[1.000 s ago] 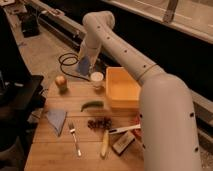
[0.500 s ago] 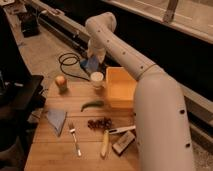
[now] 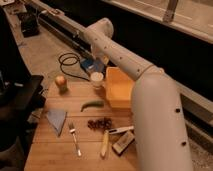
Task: Place sponge in paper cup
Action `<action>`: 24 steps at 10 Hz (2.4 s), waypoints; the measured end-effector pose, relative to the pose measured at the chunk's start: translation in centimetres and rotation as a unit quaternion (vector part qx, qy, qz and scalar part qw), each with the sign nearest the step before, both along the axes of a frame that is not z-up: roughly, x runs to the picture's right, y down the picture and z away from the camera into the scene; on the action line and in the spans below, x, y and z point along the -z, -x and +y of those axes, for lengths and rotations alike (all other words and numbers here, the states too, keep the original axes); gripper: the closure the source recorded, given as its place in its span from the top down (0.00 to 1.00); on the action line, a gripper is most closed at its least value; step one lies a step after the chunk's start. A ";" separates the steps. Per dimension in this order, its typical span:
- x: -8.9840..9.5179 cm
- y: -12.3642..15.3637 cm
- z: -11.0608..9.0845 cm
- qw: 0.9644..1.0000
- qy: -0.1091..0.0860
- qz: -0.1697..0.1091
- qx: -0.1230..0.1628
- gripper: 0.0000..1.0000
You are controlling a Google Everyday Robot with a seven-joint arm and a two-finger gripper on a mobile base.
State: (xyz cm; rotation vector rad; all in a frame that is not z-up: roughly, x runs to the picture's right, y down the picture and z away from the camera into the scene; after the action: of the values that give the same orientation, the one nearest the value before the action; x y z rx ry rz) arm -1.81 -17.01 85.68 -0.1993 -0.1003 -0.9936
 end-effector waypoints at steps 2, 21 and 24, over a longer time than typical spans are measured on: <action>-0.2 0.4 0.7 0.999 -0.028 0.019 -0.013 0.00; -7.7 -0.7 3.7 0.997 0.018 0.058 -0.040 0.60; -7.8 -0.8 3.8 0.997 0.022 0.059 -0.041 0.74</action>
State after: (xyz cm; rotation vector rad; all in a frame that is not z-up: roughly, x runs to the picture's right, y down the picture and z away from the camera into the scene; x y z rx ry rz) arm -1.01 -13.25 93.47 -0.2915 -0.0210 -0.8968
